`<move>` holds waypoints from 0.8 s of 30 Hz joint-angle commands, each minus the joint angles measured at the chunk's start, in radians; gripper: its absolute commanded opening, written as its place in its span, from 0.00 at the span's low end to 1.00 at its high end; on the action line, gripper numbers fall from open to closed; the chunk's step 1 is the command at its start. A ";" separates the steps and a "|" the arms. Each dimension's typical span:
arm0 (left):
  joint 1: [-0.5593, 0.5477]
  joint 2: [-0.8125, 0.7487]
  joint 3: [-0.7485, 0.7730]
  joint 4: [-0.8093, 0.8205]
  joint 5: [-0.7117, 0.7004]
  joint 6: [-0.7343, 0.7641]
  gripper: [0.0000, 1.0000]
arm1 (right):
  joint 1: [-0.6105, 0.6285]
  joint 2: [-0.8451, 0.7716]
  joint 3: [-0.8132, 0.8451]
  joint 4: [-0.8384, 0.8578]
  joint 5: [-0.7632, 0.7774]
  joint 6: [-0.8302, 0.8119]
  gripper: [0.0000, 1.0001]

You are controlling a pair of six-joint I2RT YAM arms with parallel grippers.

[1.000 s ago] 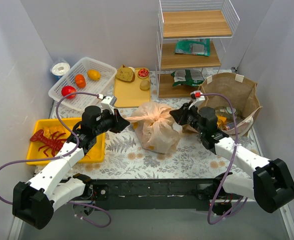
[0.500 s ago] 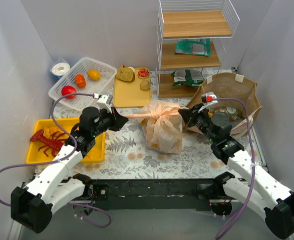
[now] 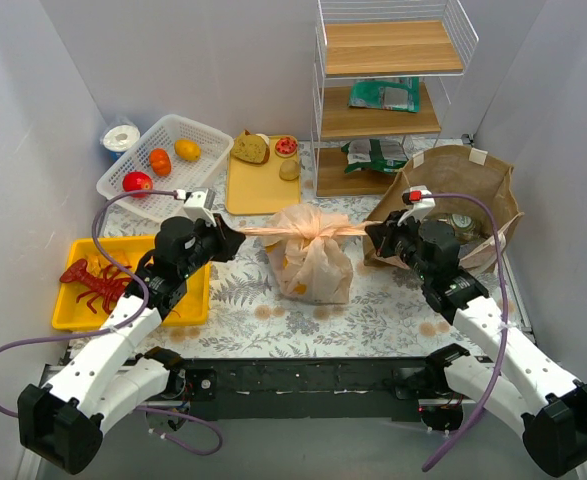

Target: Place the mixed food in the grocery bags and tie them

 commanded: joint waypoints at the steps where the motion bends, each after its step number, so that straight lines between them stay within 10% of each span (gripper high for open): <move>1: 0.066 -0.049 -0.011 -0.074 -0.336 0.030 0.00 | -0.112 -0.025 0.036 -0.067 0.262 -0.072 0.01; 24: 0.272 0.095 -0.006 -0.087 -0.144 -0.039 0.00 | -0.373 0.041 -0.087 -0.015 0.073 -0.096 0.01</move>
